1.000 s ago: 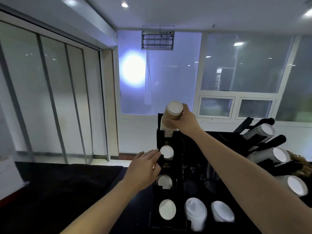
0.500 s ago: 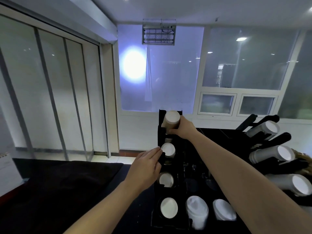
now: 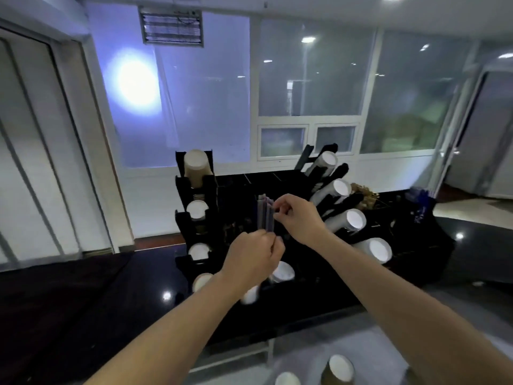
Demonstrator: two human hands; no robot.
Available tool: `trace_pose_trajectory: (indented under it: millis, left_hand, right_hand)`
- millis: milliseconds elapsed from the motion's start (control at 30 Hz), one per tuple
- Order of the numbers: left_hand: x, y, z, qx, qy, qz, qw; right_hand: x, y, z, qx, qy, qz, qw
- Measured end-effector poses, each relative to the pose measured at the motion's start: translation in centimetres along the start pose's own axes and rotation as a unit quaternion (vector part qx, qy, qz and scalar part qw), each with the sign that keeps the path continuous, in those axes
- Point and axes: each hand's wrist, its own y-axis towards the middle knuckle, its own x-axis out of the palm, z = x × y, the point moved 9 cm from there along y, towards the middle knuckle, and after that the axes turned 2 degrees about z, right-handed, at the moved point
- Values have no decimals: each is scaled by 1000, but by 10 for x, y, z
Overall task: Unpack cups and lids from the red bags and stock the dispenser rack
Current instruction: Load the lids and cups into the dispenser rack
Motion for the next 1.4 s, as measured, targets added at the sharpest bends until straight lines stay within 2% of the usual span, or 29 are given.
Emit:
trace_pose_trajectory:
  millis: [167,367,533,667,800,867,933,1000,1133,1267,1400]
  left_hand:
    - [81,-17,85,26,-48,-99,994]
    - [179,-56,160,36,-41,-231,971]
    - [246,-90,191,-14,-35,-289,957]
    - [280,-113,204,-81,-89,-304,945]
    - [291,-127,216,-79,-58,-303,948]
    - [293,-132,218,-87,-38,-309,946]
    - [295,-139,216,-99,-26,-325,940]
    - [295,-143,216,-109,-20,-330,938]
    - [291,-145,212,-101,5,-315,944]
    - [274,-143,204,-98,-2,-284,954]
    - [229,-126,185,-91,0,-197,976]
  right_hand:
    - [-70,-91,96,74,-36,-24,996]
    - [-129,-186,213,188,-36,-38,981]
    - [-146,-241,299,249,-88,-28,964]
    - [-145,-272,342,261,-130,-43,956]
    - [-145,-284,362,214,-74,-14,974]
    - [-129,-293,371,190,-54,-82,977]
    - [-109,-308,383,213,0,-155,965]
    - [-95,-320,392,224,12,-185,957]
    - [-82,-326,396,224,8,-170,960]
    - [-77,-314,371,193,-26,-170,966]
    - [-83,-281,314,125,-48,-160,978]
